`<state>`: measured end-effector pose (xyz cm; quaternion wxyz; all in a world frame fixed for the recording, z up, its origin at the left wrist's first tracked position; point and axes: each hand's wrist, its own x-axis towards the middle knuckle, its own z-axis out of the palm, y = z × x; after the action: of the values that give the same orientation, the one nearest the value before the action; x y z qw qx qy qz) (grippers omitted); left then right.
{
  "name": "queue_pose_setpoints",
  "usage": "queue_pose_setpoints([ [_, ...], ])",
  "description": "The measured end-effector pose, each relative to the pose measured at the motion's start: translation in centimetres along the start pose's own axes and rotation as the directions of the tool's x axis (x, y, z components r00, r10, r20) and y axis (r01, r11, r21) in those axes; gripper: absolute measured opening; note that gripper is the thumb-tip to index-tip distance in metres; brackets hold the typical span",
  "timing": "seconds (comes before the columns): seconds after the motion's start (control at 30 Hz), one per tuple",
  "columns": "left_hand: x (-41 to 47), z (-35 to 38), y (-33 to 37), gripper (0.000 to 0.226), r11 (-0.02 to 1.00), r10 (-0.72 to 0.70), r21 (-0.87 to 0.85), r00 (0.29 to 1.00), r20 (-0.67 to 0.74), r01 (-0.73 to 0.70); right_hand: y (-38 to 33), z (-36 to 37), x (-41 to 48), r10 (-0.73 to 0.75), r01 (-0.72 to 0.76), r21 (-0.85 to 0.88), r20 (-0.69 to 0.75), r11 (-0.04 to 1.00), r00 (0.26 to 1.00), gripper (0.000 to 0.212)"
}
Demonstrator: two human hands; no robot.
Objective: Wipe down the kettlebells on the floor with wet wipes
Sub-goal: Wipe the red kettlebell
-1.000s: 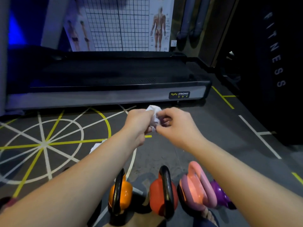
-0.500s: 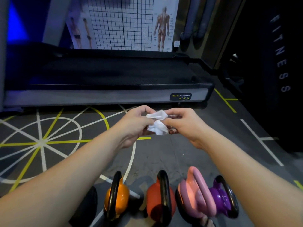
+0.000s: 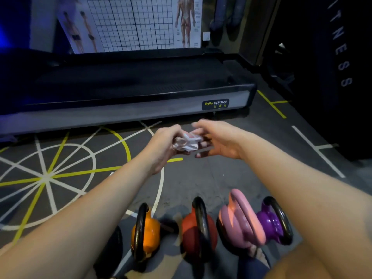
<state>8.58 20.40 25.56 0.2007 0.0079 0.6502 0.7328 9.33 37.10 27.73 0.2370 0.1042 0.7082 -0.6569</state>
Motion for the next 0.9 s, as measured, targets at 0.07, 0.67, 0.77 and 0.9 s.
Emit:
queue_pose_setpoints([
  [0.07, 0.6, 0.5, -1.1, 0.025, 0.997, -0.070, -0.032, 0.997, -0.040, 0.069, 1.0, -0.1, 1.1, -0.023, 0.014, -0.113, -0.070, 0.993, 0.997, 0.019],
  [0.67, -0.3, 3.3, -20.7, 0.042, 0.791, -0.395, 0.301, 0.820, -0.415, 0.533, 2.2, 1.1, 6.5, 0.248, -0.265, -0.463, -0.099, 0.846, 0.964, 0.037],
  [0.77, -1.4, 5.8, -26.3, 0.083, 0.800, -0.467, 0.205, 0.800, -0.378, 0.564, 3.4, 0.6, 7.3, 0.268, -0.293, -0.476, -0.123, 0.829, 0.956, 0.028],
  [0.9, -1.0, 7.4, -28.3, 0.067, 0.812, -0.355, 0.260, 0.796, -0.490, 0.522, 5.8, 0.5, 7.6, 0.339, -0.355, -0.534, -0.131, 0.768, 0.932, 0.025],
])
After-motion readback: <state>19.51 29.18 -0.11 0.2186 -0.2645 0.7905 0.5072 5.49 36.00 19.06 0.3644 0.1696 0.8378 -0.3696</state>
